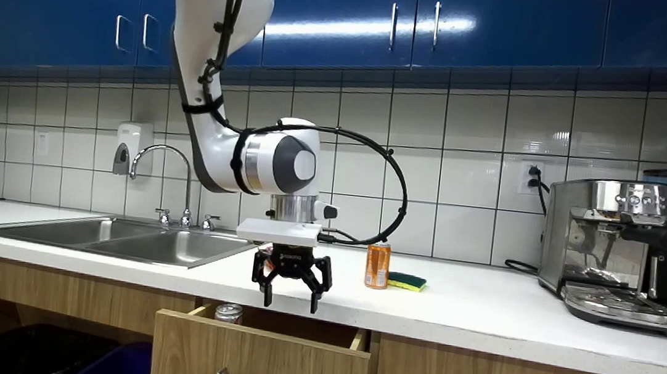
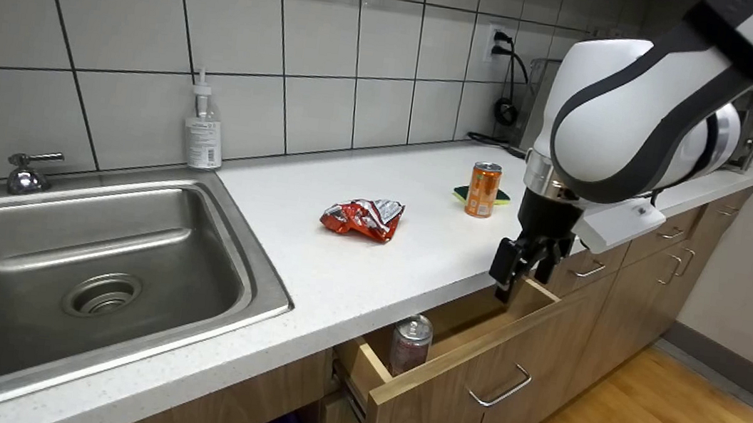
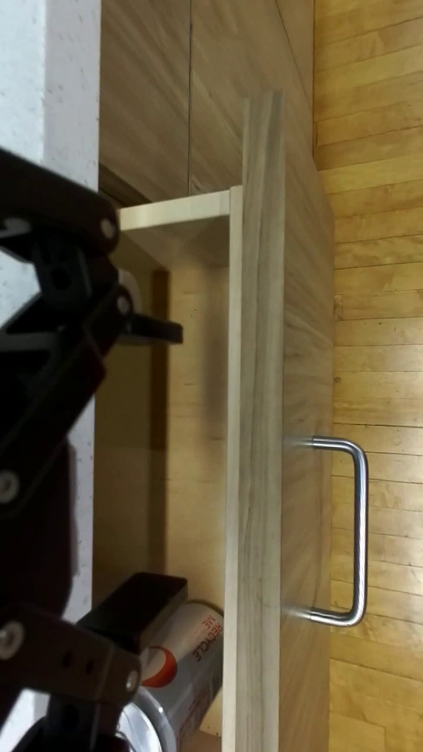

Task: Open the drawer on the left and put the orange can in the drawer then push the drawer closed.

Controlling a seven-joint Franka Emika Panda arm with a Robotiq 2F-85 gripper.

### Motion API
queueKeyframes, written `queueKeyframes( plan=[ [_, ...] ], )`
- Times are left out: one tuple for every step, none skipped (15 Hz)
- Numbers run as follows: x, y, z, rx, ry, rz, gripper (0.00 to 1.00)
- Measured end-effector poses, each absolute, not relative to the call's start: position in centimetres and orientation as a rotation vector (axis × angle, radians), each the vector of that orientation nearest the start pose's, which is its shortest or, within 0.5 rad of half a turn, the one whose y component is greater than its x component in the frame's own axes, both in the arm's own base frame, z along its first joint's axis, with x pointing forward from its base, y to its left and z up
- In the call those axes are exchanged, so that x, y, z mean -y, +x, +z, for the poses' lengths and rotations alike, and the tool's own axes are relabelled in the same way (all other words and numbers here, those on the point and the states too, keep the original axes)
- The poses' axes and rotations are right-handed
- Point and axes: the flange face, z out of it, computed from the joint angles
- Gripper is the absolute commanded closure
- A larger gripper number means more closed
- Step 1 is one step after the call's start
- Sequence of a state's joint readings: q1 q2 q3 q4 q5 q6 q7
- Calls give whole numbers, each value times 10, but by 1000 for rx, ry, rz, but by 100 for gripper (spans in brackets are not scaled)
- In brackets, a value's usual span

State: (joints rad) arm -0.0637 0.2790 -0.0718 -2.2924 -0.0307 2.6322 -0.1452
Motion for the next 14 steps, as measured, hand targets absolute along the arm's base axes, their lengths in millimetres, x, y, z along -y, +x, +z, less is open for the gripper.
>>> queueKeyframes(
  plan=[
    [72, 532, 231, 61, -3183, -81, 0],
    [72, 532, 228, 61, -3182, -74, 0],
    [72, 531, 224, 60, -3182, -68, 0],
    [72, 531, 222, 60, -3182, -62, 0],
    [72, 531, 219, 60, -3182, -58, 0],
    [73, 531, 217, 60, -3182, -55, 0],
    [73, 531, 214, 59, -3182, -53, 0],
    [73, 531, 211, 59, -3183, -56, 0],
    [74, 531, 209, 58, -3183, -61, 0],
    [74, 532, 206, 57, -3184, -64, 0],
    [75, 532, 203, 56, -3185, -66, 0],
    [75, 533, 200, 54, -3185, -70, 0],
    [76, 534, 197, 54, -3186, -73, 0],
    [76, 534, 194, 52, -3187, -74, 0]
  ],
)
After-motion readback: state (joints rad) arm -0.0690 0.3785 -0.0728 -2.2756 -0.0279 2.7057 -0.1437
